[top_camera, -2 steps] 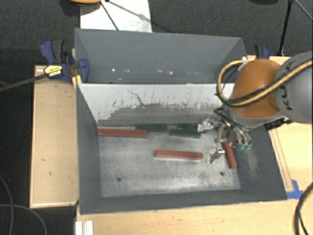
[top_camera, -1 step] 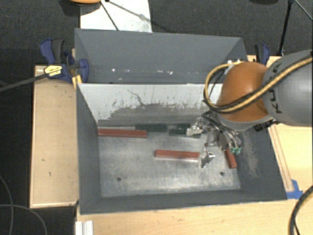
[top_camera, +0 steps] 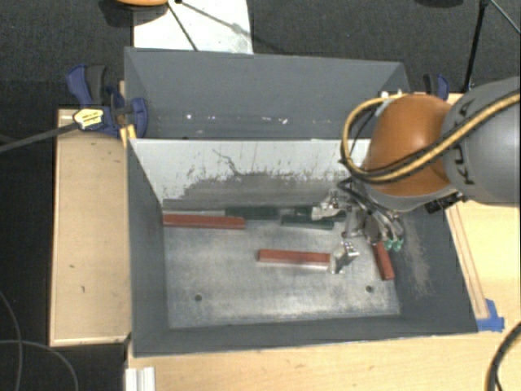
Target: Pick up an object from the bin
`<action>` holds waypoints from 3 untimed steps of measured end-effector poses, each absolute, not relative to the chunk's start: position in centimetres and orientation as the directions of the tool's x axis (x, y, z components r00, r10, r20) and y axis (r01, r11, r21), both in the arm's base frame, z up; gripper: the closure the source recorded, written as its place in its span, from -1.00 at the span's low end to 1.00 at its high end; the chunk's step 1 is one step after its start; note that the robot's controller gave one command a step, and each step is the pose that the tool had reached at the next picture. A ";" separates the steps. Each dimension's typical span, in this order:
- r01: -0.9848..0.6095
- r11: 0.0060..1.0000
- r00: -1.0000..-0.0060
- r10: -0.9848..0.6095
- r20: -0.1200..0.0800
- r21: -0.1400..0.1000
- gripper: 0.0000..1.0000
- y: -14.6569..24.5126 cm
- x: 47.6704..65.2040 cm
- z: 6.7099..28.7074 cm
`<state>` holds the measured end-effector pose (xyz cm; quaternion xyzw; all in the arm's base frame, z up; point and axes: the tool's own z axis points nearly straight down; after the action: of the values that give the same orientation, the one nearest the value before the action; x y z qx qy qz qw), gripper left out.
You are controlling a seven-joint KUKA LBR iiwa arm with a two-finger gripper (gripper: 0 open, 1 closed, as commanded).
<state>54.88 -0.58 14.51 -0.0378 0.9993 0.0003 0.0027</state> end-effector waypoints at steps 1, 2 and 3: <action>-0.044 0.999 -0.999 -0.044 -0.008 0.000 -1.00 -0.6 54.4 8.2; -0.061 0.998 -0.998 -0.061 -0.024 -0.005 1.00 -0.1 55.7 7.0; -0.063 0.998 -0.998 -0.063 -0.024 -0.005 1.00 0.0 55.7 7.1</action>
Offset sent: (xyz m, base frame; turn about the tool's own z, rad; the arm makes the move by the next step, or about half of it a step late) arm 0.0013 0.0124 -0.0751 0.0054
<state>55.66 -0.01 7.11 -0.0316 0.9994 -0.0024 0.0123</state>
